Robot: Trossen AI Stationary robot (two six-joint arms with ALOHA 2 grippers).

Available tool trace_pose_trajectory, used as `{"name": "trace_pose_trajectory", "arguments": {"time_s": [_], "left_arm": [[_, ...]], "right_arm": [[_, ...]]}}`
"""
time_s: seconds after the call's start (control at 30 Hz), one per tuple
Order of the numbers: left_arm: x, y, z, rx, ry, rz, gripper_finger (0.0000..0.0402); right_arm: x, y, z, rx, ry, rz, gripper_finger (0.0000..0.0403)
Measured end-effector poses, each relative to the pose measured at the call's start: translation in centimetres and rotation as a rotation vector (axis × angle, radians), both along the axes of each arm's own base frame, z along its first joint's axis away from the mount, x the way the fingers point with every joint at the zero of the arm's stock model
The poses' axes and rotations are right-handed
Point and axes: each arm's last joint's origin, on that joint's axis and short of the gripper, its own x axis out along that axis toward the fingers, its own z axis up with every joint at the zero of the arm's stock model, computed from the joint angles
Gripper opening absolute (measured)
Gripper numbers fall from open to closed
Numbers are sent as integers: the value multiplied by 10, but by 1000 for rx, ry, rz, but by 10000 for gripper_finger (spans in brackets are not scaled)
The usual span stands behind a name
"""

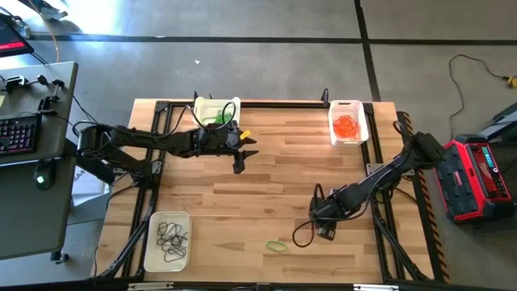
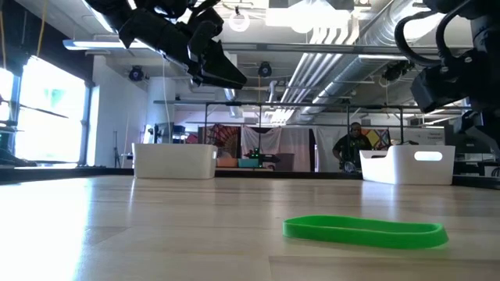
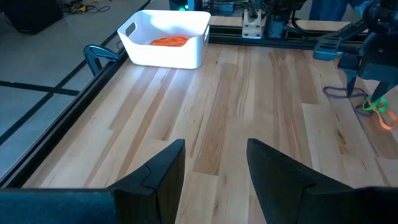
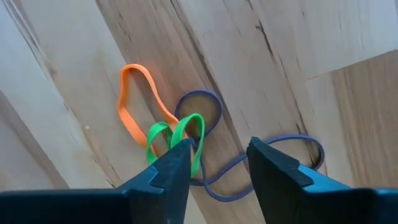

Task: Sort rubber bands into baskets
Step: Put the green rubber band into the top left white bin

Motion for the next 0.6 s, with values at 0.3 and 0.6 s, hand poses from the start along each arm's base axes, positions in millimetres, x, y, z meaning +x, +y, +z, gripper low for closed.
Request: {"name": "trace_pose_trajectory", "arguments": {"time_s": [0.3, 0.6], "left_arm": [[0, 0, 0, 0, 0, 0, 165], [0, 0, 0, 0, 0, 0, 165]], "right_arm": [[9, 6, 15, 22, -37, 35, 181], [2, 3, 5, 26, 7, 30, 181]]}}
